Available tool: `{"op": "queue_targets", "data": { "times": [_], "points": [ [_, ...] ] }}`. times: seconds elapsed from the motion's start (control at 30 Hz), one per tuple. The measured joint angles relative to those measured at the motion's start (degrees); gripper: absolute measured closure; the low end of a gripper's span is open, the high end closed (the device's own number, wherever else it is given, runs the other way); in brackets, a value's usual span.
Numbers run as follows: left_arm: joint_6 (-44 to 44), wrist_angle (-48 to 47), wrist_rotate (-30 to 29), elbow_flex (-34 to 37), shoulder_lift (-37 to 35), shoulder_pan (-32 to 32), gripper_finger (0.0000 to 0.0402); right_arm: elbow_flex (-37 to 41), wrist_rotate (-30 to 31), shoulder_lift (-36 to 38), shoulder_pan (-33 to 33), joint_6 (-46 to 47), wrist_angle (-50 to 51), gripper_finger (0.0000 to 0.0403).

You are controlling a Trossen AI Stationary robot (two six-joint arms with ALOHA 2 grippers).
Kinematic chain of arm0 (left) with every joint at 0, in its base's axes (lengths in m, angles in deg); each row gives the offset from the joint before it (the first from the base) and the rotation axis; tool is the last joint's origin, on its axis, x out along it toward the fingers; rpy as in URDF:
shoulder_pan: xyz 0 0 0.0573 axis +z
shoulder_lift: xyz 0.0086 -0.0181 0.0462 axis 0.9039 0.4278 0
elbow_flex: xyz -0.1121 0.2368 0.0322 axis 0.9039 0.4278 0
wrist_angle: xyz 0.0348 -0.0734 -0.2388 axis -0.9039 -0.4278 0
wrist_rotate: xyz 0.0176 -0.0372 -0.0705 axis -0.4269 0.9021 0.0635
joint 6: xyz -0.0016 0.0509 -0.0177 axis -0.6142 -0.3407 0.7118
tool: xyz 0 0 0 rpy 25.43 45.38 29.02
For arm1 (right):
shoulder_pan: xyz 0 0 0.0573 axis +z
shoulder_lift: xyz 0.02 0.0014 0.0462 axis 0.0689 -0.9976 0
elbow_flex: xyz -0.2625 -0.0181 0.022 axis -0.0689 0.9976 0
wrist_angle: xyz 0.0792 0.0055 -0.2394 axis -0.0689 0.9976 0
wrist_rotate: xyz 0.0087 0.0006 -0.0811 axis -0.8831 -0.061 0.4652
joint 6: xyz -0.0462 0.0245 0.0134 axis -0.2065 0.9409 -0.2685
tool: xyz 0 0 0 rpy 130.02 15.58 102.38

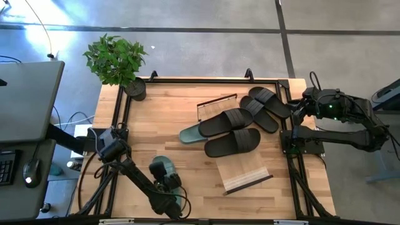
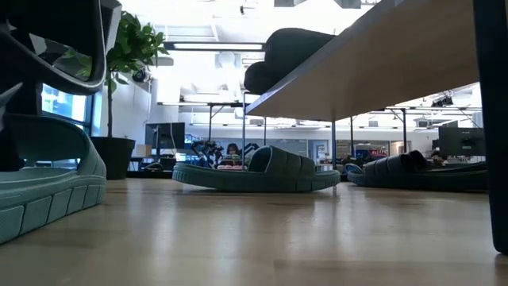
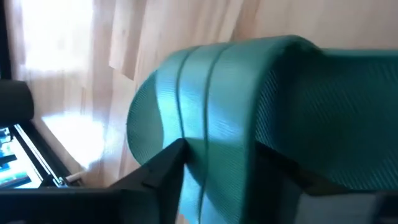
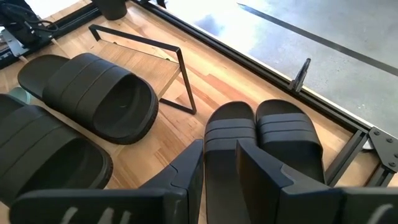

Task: Pick and place slides into the shelf
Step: Move the green slides under the shelf

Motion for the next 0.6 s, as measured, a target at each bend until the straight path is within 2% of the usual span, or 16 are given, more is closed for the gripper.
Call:
{"op": "queue_targets", "data": {
  "times": [0.23,0.43,0.6],
  "points": [
    [1.8,0.1,-0.3,0.0,-0.1,0.0,0.0384,0.0,0.0,0.0,0.0,0.4,0.0,0.0315],
    [6.1,-3.7,-1.0,-1.5,-1.8,0.0,0.0394,0.0,0.0,0.0,0.0,0.5,0.0,0.0315],
    [6.0,-3.6,-5.9,-3.7,-6.2,0.0,0.0397,0.0,0.0,0.0,0.0,0.5,0.0,0.0315]
  ]
}}
